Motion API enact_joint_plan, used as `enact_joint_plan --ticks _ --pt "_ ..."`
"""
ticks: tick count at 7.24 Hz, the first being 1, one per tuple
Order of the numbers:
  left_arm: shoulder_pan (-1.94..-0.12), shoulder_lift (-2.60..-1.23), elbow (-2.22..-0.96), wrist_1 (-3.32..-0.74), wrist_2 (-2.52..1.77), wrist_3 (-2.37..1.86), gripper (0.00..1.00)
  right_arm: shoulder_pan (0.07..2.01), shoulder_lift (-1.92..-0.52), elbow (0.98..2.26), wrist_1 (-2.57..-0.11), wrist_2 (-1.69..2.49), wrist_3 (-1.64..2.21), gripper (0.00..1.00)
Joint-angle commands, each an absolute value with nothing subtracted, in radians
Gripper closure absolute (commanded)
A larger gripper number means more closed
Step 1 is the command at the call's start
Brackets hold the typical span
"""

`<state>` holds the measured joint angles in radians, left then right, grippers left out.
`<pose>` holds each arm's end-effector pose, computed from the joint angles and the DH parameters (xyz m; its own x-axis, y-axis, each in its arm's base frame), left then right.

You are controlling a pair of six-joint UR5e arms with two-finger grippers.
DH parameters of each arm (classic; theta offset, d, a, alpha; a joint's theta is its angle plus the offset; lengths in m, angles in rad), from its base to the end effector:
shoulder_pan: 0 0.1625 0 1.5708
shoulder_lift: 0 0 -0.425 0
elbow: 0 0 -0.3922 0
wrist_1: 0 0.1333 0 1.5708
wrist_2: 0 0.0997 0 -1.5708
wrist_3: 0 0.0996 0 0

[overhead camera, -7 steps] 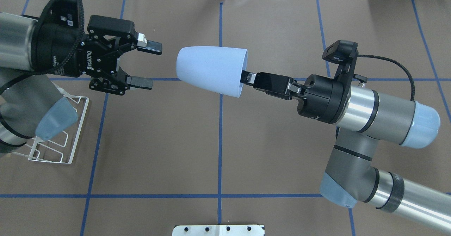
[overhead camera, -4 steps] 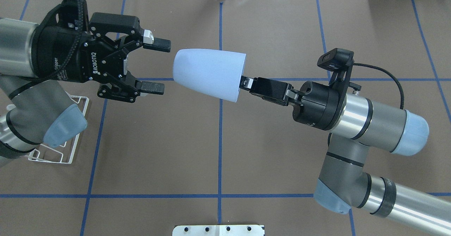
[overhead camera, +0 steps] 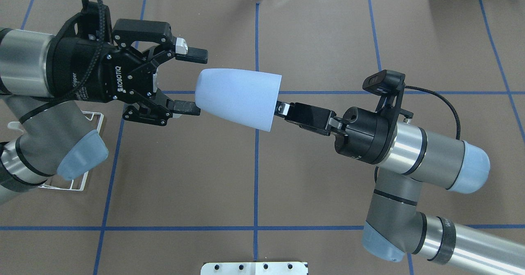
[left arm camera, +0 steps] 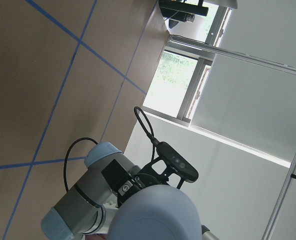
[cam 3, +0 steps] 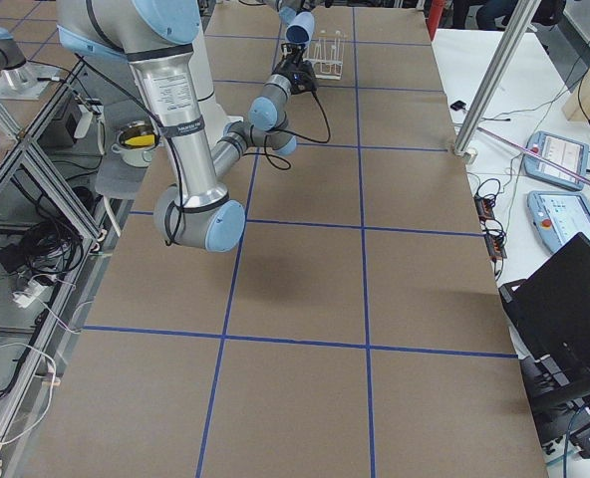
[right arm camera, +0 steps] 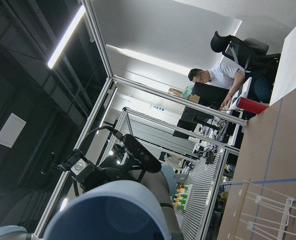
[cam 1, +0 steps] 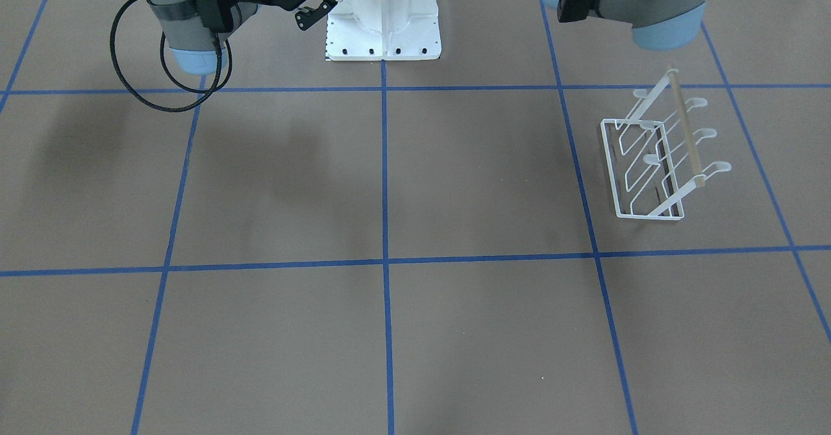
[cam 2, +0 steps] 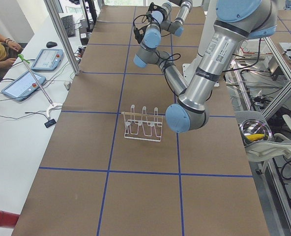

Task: Hang cup on cup holder
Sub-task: 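Bring the left gripper to the cup's closed end while the right gripper holds it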

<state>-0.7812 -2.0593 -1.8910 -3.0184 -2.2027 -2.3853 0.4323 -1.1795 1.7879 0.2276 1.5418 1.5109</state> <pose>0.2808 -0.3834 0.1260 -0.4856 -0.3450 -0.8032 -0.1599 0.9384 -0.3065 -0.3758 -0.3234 0.1905 -0.6464 -0.3641 0.6705 -0.4760 0.8793 0.0187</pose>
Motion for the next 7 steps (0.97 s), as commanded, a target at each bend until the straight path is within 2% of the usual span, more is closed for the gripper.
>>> enact_joint_plan --ticks 1,4,5,6,7 --pt "-0.767 -2.059 -1.893 -3.019 -2.201 -2.385 0.02 0.428 -1.177 1.787 0.229 1.534 1.509 1.0" --pt "-0.761 -2.059 -1.896 -3.02 -2.201 -2.385 0.04 0.407 -1.172 1.787 0.227 1.5 1.506 1.0" --pt "-0.756 -2.059 -1.893 -3.04 -2.185 -2.387 0.15 0.396 -1.17 1.787 0.227 1.471 1.508 1.0" --pt "-0.727 -2.051 -1.882 -3.11 -2.134 -2.387 0.34 0.39 -1.172 1.787 0.227 1.468 1.505 1.0" --pt "-0.71 -2.048 -1.872 -3.131 -2.116 -2.382 0.61 0.39 -1.172 1.787 0.229 1.468 1.505 1.0"
